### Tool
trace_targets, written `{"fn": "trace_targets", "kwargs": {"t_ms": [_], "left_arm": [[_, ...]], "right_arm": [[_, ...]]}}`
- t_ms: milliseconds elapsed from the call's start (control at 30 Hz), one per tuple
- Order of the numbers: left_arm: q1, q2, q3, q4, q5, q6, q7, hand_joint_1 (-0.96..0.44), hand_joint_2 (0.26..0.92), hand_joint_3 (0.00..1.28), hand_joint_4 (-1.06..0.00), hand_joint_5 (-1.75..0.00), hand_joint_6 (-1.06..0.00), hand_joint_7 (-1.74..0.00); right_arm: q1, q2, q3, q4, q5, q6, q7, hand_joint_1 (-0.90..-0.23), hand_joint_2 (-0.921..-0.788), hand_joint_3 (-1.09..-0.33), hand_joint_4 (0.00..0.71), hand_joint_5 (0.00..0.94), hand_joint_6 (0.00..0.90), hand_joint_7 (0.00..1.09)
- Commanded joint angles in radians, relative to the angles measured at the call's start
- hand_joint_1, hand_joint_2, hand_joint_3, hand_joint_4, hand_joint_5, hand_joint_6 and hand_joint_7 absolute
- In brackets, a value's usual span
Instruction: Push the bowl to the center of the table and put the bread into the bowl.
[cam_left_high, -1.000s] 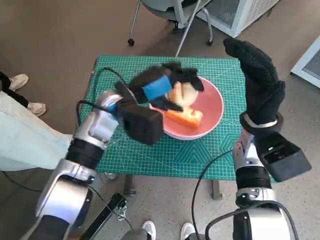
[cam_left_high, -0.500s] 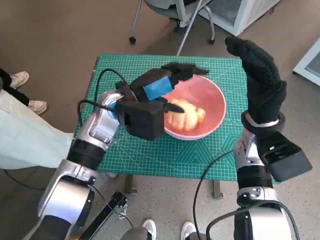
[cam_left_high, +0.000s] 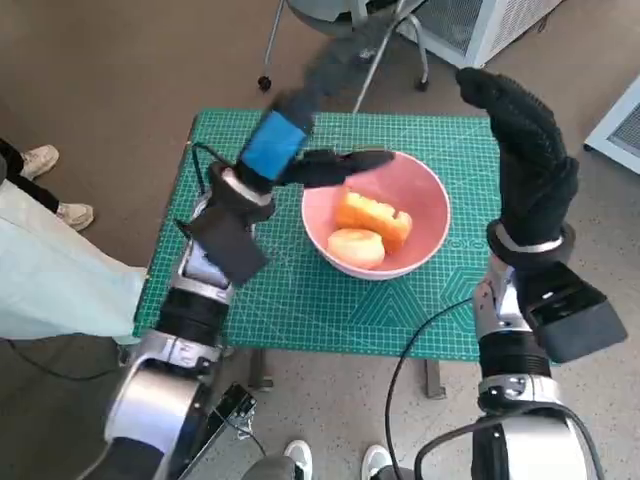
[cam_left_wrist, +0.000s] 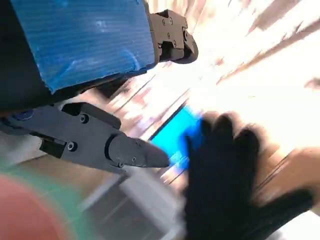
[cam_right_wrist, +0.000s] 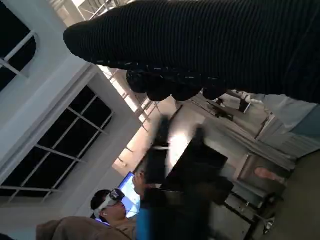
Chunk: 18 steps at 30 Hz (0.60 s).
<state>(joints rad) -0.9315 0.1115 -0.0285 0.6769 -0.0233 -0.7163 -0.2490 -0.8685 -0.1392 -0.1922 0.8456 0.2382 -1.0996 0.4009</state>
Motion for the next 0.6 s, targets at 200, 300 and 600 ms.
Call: {"fn": "trace_targets", "kwargs": {"t_ms": [200, 300, 600], "left_arm": [[0.125, -0.032, 0.028, -0.212, -0.129, 0.055, -0.04, -0.47, 0.921, 0.29, -0.23, -0.06, -0.19, -0.35], [0.148, -0.033, 0.035, -0.257, -0.15, 0.075, -0.045, -0.47, 0.921, 0.3, -0.23, -0.04, -0.16, -0.41], [0.168, -0.035, 0.07, -0.303, -0.219, 0.114, -0.074, -0.5, 0.921, 0.29, -0.23, -0.02, -0.12, -0.45]], "right_arm": [[0.013, 0.004, 0.011, -0.088, -0.039, 0.084, -0.069, -0.51, -0.921, -0.665, 0.328, 0.004, 0.047, 0.79], [0.014, 0.002, 0.016, -0.12, -0.06, 0.101, -0.091, -0.511, -0.921, -0.681, 0.328, 0.003, 0.035, 0.77], [-0.003, -0.022, 0.029, -0.174, -0.085, 0.141, -0.11, -0.498, -0.921, -0.707, 0.328, 0.003, 0.02, 0.75]]}}
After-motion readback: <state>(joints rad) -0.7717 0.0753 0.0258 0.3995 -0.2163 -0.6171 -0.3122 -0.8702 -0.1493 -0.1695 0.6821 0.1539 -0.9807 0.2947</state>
